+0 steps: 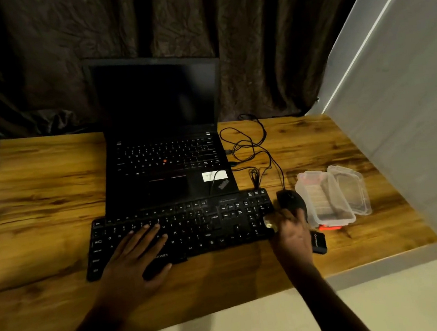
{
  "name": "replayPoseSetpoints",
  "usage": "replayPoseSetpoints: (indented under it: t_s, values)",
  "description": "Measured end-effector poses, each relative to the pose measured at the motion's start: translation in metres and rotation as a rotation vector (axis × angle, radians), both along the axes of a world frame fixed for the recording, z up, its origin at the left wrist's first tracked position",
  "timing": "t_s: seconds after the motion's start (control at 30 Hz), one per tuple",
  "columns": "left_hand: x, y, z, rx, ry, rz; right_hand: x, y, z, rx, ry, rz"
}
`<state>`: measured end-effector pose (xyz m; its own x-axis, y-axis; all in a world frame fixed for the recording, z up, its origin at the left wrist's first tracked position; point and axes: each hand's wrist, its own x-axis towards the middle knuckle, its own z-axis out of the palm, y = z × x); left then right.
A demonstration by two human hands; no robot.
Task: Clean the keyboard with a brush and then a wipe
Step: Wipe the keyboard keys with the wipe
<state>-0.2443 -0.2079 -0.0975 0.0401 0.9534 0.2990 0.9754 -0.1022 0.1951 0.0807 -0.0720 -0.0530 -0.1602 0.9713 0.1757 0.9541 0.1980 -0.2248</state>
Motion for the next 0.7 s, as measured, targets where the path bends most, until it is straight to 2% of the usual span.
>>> replayPoseSetpoints:
  t_s: [0.17, 0.37, 0.5, 0.6, 0.7]
  values:
    - [0.000, 0.001, 0.000, 0.014, -0.005, -0.001, -0.019, -0.016, -0.001, 0.123, -0.029, 0.303]
    - [0.000, 0.000, -0.001, 0.029, -0.008, -0.012, 0.004, -0.001, 0.000, 0.005, 0.049, -0.084]
    - [-0.001, 0.001, -0.002, 0.045, -0.010, -0.016, -0.010, -0.019, -0.003, 0.099, -0.045, 0.119]
    - [-0.002, 0.000, -0.004, 0.011, -0.007, -0.012, -0.012, -0.029, -0.002, 0.116, -0.041, 0.231]
    - [-0.002, 0.000, -0.004, -0.007, 0.002, -0.008, 0.002, -0.022, 0.000, 0.112, -0.027, 0.134]
